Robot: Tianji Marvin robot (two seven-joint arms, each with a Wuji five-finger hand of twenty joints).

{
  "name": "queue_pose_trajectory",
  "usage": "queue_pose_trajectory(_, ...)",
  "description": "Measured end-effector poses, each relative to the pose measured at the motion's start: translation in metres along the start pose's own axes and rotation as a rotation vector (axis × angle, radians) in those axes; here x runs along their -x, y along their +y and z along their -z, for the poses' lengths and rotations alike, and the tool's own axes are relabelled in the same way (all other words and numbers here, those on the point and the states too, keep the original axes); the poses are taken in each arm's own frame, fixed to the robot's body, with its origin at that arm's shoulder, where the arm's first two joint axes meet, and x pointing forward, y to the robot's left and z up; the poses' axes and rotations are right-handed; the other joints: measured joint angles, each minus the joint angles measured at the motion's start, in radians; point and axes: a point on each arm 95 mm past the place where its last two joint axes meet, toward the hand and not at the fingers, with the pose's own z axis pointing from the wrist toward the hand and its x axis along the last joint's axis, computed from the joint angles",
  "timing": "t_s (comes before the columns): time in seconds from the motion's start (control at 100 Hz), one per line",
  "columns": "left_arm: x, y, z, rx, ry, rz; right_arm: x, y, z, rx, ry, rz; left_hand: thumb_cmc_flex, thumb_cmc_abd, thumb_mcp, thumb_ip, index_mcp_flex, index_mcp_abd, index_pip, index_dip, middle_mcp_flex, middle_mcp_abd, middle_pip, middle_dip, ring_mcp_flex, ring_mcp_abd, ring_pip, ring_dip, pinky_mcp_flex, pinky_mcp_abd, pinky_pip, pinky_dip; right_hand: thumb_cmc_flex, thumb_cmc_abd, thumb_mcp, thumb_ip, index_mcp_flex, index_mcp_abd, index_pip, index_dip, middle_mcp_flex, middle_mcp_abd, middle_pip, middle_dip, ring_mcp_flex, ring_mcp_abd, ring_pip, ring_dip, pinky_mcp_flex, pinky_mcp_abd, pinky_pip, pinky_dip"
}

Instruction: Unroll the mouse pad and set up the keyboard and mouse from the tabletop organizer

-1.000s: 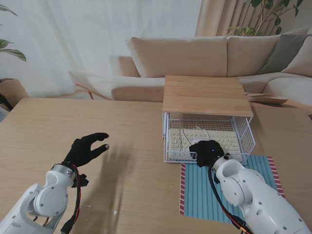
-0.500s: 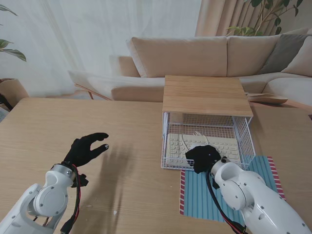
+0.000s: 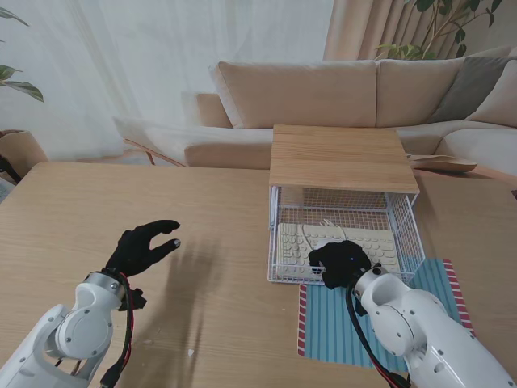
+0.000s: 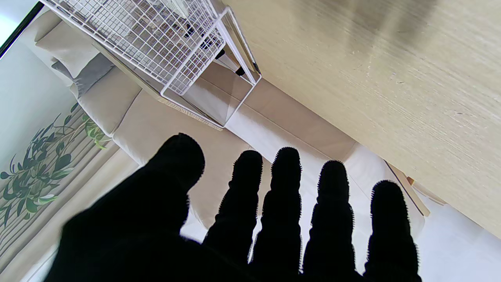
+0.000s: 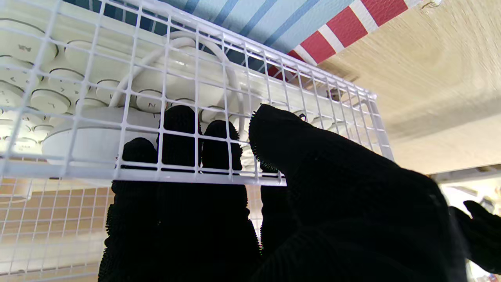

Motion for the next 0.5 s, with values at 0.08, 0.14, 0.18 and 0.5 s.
queue_pose_trajectory(0.08,0.000,0.000,0.000,0.000,0.000,0.000,0.001,0.003,0.003,0.008,0.010,0.006,0.000,0.000,0.000,0.000,0.000,0.000,0.000,0.000,0.000,0.000,0.000,0.000,0.000,0.000,0.000,0.000,0.000,0.000,0.000,0.000,-0.023,0.011,0.000,0.000,-0.053,-0.001,-0.068,-0.023,-0.085,-0.016,-0.019,-0.022,-0.064,-0.003,-0.014,-0.002,-0.050,-0.013,-0.024,-0.004)
queue_pose_trajectory(0.14,0.000,0.000,0.000,0.000,0.000,0.000,0.002,0.008,0.006,0.010,0.025,0.009,0.000,0.000,0.000,0.000,0.000,0.000,0.000,0.000,0.000,0.000,0.000,0.000,0.000,0.000,0.000,0.000,0.000,0.000,0.000,0.000,-0.051,0.033,0.000,0.001,-0.085,-0.001,-0.125,-0.020,-0.159,-0.025,-0.021,-0.035,-0.123,-0.007,-0.039,-0.018,-0.098,-0.025,-0.037,-0.008)
queue_pose_trajectory(0.18,0.000,0.000,0.000,0.000,0.000,0.000,0.002,0.011,0.008,0.013,0.036,0.014,0.000,0.000,0.000,0.000,0.000,0.000,0.000,0.000,0.000,0.000,0.000,0.000,0.000,0.000,0.000,0.000,0.000,0.000,0.000,0.000,-0.084,0.055,0.000,0.005,-0.106,-0.001,-0.167,-0.003,-0.206,-0.031,-0.021,-0.040,-0.169,-0.013,-0.062,-0.031,-0.133,-0.029,-0.048,-0.011)
queue_pose_trajectory(0.5,0.000,0.000,0.000,-0.002,0.001,-0.001,0.005,0.030,0.023,0.115,0.074,0.075,0.000,0.000,0.000,0.000,0.000,0.000,0.000,0.000,0.000,0.000,0.000,0.000,-0.001,0.000,0.000,0.000,0.000,0.000,0.000,0.000,-0.252,0.127,-0.096,0.093,-0.277,0.002,-0.321,0.067,-0.446,-0.055,-0.088,-0.073,-0.389,-0.014,-0.184,-0.083,-0.286,-0.064,-0.141,-0.022)
